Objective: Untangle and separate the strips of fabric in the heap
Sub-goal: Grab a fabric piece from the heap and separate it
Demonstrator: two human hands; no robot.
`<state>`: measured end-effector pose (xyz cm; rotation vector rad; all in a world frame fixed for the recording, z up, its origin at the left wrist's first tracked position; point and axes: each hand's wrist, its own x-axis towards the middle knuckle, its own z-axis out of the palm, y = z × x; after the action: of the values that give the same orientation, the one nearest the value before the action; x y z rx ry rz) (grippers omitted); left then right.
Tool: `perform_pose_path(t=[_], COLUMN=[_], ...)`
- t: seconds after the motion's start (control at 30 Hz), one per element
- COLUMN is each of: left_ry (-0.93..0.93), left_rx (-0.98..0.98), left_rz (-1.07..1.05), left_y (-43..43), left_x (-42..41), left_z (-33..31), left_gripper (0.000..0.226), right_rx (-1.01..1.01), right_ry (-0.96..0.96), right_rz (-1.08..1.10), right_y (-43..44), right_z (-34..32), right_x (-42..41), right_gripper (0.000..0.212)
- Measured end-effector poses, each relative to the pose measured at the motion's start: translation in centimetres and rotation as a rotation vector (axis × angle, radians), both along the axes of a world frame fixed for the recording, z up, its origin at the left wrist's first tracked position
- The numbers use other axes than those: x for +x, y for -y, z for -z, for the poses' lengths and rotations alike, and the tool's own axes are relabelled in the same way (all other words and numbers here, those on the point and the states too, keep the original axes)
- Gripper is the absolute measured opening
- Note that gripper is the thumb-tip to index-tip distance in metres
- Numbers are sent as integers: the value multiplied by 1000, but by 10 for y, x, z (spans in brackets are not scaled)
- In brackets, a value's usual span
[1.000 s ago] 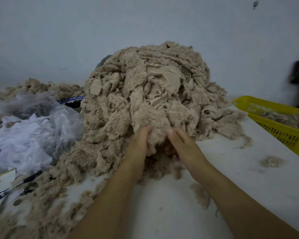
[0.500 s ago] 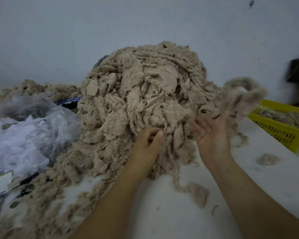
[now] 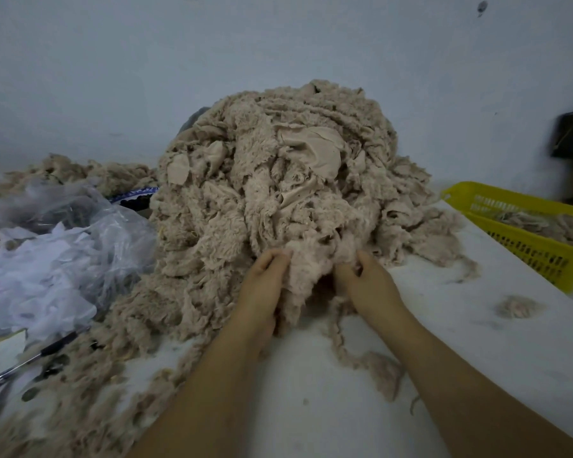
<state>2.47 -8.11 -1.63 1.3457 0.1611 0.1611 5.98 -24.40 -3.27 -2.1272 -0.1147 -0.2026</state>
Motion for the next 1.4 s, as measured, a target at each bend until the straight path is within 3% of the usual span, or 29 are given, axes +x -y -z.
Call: perform_pose_path(t=[0.07, 0.1, 0.17, 0.23, 0.27, 0.33, 0.43, 0.53, 0.6, 0.67, 0.73, 0.8, 0.87, 0.97, 1.1, 1.2, 1.3, 1.4], left_ry=[-32, -39, 15, 216, 283, 207, -37, -65, -34, 52, 176, 278, 330, 326, 224, 162, 138, 93], left_rx=[-165, -144, 185, 567, 616, 468, -26, -463, -584, -384, 19, 362, 585, 793, 766, 750, 624, 310], left_rz=[-76, -126, -242, -302, -285, -109, 210, 223, 193, 116, 58, 58, 164, 416, 691, 777, 537, 213], left_y=[-5, -7, -7, -6, -3, 2, 2, -5, -7, -7, -2, 6, 14, 19, 26, 30, 28, 22], left_x=[3, 3, 4, 4, 2, -2, -4, 3, 7, 7, 3, -4, -8, -15, -23, -27, -23, -18], left_z=[-3, -3, 0, 4, 4, 1, -6, -10, -10, -9, -7, -6, -7, -8, -10, -10, -8, -9], left_gripper=[32, 27, 19, 14, 14, 27, 27, 16, 9, 25, 38, 32, 22, 24, 30, 27, 32, 36], right_rx=[141, 189, 210, 117, 69, -14, -128, -115, -108, -75, 65, 280, 393, 524, 706, 675, 456, 250], right_ry=[56, 107, 209, 220, 188, 128, 118, 46, 7, 47, 134, 192, 126, -144, -395, -322, -23, 170], right_rz=[88, 103, 47, -118, -244, -491, -649, -678, -688, -663, -553, -370, -283, -268, -106, 0, 11, -94], right_y=[4, 5, 3, -8, -16, -31, -36, -31, -33, -32, -28, -22, -19, -17, -8, -6, -5, -13], right_z=[-8, -10, -16, -18, -18, -17, -15, -9, -6, -4, -7, -11, -14, -8, -10, -11, -15, -21], right_x=[-2, -4, -12, -21, -27, -38, -43, -42, -43, -41, -36, -27, -21, -12, -1, 1, -6, -19], right_gripper=[16, 22, 28, 30, 27, 21, 23, 31, 33, 35, 35, 32, 31, 38, 27, 34, 44, 43])
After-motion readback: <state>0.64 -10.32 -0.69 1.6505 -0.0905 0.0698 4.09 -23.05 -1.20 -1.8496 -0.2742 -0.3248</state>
